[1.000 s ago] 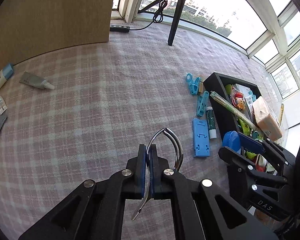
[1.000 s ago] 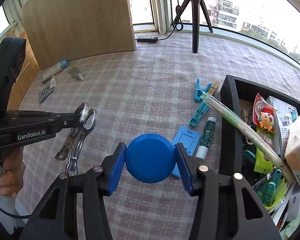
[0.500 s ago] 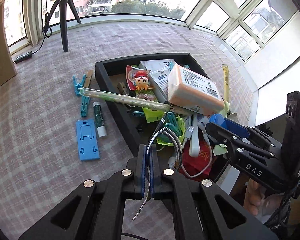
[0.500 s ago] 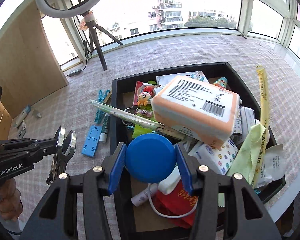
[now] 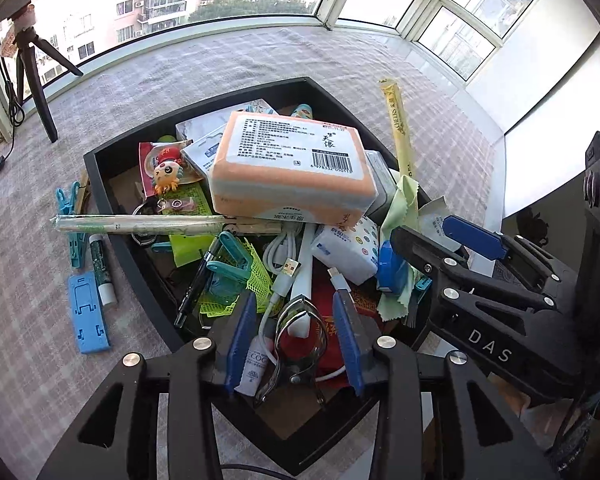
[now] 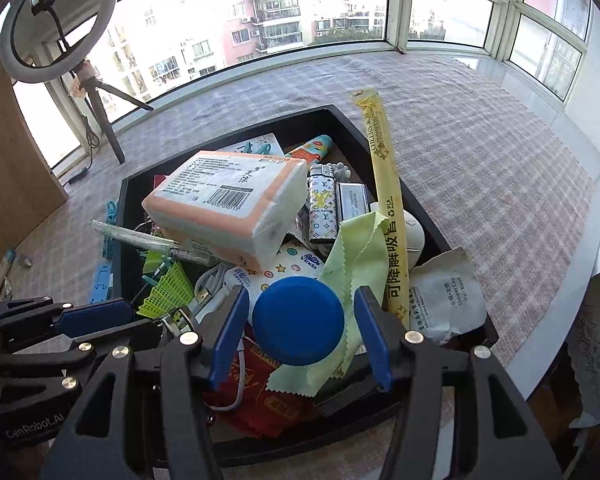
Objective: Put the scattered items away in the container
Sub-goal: 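Carry the lid and clip into the black tray and open both tools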
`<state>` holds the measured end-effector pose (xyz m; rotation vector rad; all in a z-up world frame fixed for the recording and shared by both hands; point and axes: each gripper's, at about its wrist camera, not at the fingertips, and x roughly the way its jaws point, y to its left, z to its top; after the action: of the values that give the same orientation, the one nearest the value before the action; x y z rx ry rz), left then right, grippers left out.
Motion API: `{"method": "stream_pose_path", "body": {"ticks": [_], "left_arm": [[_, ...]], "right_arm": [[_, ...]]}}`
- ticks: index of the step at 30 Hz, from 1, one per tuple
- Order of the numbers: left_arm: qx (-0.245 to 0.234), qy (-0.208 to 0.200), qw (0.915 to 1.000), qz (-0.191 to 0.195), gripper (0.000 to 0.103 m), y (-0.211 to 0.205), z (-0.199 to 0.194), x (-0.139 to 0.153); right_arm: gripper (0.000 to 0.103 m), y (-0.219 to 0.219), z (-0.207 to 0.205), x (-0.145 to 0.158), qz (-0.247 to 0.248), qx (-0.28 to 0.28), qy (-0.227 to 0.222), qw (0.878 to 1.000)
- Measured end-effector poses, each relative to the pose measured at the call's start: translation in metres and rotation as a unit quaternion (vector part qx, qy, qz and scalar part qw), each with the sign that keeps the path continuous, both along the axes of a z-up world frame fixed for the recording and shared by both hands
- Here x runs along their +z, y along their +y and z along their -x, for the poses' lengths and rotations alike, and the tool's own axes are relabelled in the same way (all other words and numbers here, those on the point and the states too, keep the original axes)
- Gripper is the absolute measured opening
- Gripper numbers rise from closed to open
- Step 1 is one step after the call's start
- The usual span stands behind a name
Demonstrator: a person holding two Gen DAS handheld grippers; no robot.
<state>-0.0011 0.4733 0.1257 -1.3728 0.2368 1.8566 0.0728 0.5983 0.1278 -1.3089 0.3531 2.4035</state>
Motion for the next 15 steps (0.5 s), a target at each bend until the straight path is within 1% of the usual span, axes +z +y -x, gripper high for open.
{"method": "stream_pose_path", "body": {"ticks": [4, 6, 11, 15], "left_arm": [[0.012, 0.007, 0.9999, -0.001, 0.037, -0.013, 0.006, 0.002], [0.02, 0.003, 0.9998, 0.0, 0.037, -0.022, 0.01, 0.0], [0.059, -0.008, 0.9982, 0.004, 0.037, -0.052, 0.028, -0.01], [0.097, -0.012, 0.9951, 0.01, 0.037, -0.089, 0.045, -0.02]], "right_arm": [[0.061, 0.004, -0.003, 0.007, 0.009, -0.007, 0.02, 1.0], [0.061, 0.005, -0.003, 0.009, 0.013, -0.007, 0.024, 1.0], [0.061, 0.0, -0.001, 0.011, 0.014, -0.001, 0.027, 1.0], [0.061, -0.008, 0.002, 0.014, 0.024, 0.008, 0.035, 0.999]]}}
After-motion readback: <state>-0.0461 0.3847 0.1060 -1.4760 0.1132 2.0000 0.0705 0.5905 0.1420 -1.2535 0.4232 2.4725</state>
